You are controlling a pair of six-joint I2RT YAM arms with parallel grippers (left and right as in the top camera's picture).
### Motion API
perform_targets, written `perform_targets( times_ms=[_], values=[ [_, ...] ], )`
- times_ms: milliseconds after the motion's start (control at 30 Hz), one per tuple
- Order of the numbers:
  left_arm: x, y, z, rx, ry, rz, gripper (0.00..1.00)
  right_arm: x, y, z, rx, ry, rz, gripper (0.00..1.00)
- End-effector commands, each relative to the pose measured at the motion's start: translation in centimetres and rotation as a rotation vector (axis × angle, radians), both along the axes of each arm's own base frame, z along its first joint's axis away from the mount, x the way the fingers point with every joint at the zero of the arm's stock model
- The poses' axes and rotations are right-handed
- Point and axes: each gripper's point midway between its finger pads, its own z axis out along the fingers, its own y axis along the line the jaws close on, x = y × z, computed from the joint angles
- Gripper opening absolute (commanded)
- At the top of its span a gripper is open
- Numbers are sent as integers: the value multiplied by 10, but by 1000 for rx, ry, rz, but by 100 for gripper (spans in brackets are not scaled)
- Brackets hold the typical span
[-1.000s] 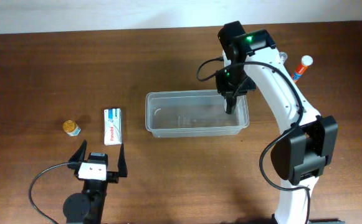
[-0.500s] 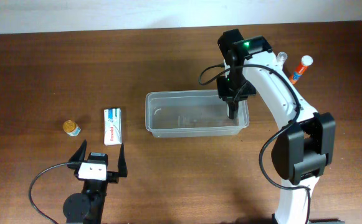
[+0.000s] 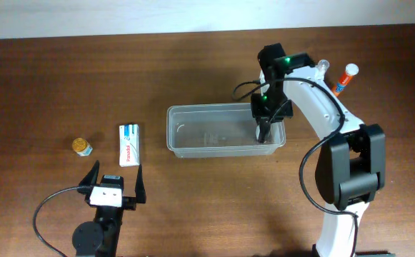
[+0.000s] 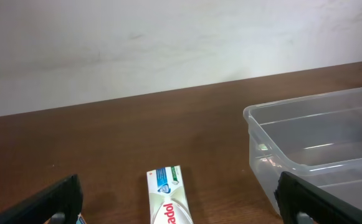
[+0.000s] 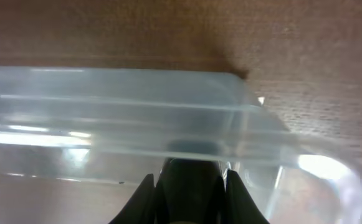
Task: Pack container
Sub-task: 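Carry the dark bottle into the container and release it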
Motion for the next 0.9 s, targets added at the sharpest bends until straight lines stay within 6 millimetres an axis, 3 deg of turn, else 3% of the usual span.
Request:
perform_targets(
  times_ms=[0,367,433,667,700,867],
  values=[
    [0,-1,-2,8,1,-7,99,1,7,6,35,-18,-9,10],
    [0,-1,-2,8,1,-7,99,9,10,1,52,-52,-8,12],
    [0,-1,-2,8,1,-7,99,9,10,1,52,-52,-7,23],
    [0,-1,-2,8,1,-7,99,9,9,1,45,-54,-3,24],
    [0,-1,-2,8,1,-7,99,7,8,1,43,-49,3,29],
    [0,-1,-2,8,1,-7,99,6,8,1,41,-41,3,33]
  ],
)
